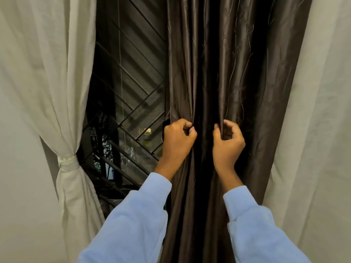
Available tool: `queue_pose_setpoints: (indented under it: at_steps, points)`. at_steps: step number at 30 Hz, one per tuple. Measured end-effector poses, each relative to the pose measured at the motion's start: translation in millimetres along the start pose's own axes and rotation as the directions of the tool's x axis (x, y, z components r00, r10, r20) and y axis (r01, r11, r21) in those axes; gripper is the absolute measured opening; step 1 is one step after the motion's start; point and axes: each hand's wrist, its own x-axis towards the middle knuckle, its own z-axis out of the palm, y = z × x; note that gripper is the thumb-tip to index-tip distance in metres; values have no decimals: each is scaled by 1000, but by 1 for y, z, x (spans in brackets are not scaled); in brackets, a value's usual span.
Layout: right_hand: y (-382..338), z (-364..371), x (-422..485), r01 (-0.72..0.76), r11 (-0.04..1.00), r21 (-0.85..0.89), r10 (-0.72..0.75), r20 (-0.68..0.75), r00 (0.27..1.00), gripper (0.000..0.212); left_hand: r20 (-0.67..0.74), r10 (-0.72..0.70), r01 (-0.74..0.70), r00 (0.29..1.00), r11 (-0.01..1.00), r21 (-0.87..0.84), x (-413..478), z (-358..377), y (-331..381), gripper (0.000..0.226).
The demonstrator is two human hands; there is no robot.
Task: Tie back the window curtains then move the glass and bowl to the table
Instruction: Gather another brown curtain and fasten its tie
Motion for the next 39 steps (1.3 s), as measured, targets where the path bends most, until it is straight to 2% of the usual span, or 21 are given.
queue_pose_setpoints:
  at_steps: [3, 8, 15, 24, 29, 33, 35, 37, 39]
  points:
    - [-1, 2, 1, 10, 992, 123, -5, -43, 999, 14, 12, 3, -3, 1000, 1000, 7, 1, 4, 5, 7]
    - [3, 13, -18, 23, 984, 175, -52, 162, 985, 17, 13, 11, -12, 1000, 1000, 5, -2, 11, 10, 10]
    - [13, 25, -32, 60, 988, 141, -97, 274, 957, 27, -85, 60, -55, 995, 997, 52, -7, 4, 3, 14]
    - [15, 38, -35, 117, 993, 31, -121, 335, 934, 16, -82, 48, -39, 995, 993, 111, 0, -4, -5, 15]
    - [18, 38, -39, 131, 991, 29, -130, 452, 883, 16, -96, 14, 1, 995, 987, 159, 1, -1, -6, 21]
    - [20, 27, -33, 97, 995, 35, -100, 572, 814, 21, -86, 9, 11, 996, 975, 224, 8, 1, -12, 14]
    - [18, 11, -31, 137, 991, 0, -119, 495, 861, 22, -86, 31, -8, 996, 968, 251, 11, 1, -19, 10]
    - [16, -10, -28, 211, 968, -136, -171, 258, 951, 23, -95, 38, -13, 995, 966, 259, 13, 0, -28, 9]
    - [16, -26, -21, 169, 914, -369, -180, 3, 984, 36, -106, 39, -9, 994, 961, 276, 16, -4, -39, 10]
